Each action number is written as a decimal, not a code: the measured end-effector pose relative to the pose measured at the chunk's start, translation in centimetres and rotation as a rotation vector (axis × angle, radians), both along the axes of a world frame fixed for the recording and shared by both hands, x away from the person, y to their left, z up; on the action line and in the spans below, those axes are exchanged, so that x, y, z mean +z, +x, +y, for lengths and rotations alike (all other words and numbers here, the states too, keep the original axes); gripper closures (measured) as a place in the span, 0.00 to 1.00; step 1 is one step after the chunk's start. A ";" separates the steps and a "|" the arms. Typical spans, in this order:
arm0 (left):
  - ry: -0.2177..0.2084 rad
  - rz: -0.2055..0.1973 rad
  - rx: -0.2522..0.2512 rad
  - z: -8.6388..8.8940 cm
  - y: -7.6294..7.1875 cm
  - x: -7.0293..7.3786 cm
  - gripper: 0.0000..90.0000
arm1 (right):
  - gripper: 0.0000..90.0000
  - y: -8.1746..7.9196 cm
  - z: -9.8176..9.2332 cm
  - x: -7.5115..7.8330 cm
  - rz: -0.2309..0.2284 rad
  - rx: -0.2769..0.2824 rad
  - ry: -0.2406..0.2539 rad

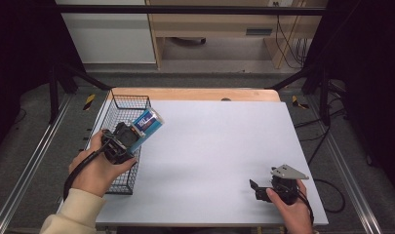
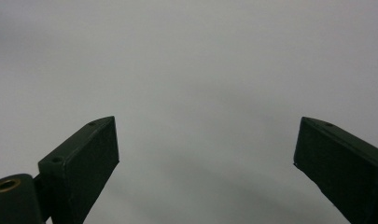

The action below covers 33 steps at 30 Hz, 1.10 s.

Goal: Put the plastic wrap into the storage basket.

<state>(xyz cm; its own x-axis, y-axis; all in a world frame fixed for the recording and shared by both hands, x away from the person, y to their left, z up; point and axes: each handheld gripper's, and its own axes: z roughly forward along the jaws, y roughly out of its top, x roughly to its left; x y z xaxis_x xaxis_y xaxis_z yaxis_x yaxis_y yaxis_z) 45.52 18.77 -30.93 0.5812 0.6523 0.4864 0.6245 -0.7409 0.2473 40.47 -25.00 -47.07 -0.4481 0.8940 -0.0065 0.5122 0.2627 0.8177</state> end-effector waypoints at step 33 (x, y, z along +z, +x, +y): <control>-0.061 0.005 0.052 2.7 -0.6 -0.4 0.36 | 0.08 0.0 0.2 -0.1 0.010 0.005 -0.004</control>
